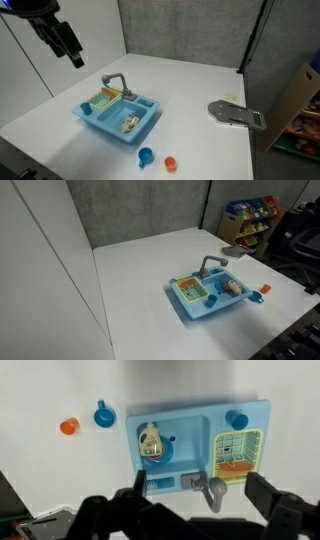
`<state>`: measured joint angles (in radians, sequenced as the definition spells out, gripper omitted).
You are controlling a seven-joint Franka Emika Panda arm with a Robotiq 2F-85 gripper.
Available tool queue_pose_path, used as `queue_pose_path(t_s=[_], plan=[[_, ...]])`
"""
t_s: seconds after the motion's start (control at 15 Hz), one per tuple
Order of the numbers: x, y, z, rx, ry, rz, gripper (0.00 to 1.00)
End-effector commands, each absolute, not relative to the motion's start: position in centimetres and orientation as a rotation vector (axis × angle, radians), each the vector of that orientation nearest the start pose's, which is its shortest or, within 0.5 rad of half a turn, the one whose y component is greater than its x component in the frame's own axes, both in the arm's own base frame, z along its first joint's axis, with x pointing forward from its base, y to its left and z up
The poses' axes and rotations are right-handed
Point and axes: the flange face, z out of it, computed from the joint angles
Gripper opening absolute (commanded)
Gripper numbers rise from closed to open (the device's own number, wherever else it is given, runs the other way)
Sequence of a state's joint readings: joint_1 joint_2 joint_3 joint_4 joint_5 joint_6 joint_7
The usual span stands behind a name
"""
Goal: Move the bottle from the sink to the table
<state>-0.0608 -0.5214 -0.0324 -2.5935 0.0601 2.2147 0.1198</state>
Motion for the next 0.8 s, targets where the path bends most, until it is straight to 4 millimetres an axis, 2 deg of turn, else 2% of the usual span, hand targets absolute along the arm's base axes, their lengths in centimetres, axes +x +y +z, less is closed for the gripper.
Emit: queue_pose_path(t_s=[0.0,0.27,0.73], plan=[[43.0,-3.2,43.8,-3.03,0.493,-0.14,1.0],[46.4,-3.8,42.0,-3.008,0.616,-0.075,1.0],[51.4,-6.7,38.9,-3.003,0.706,-0.005,1.0]])
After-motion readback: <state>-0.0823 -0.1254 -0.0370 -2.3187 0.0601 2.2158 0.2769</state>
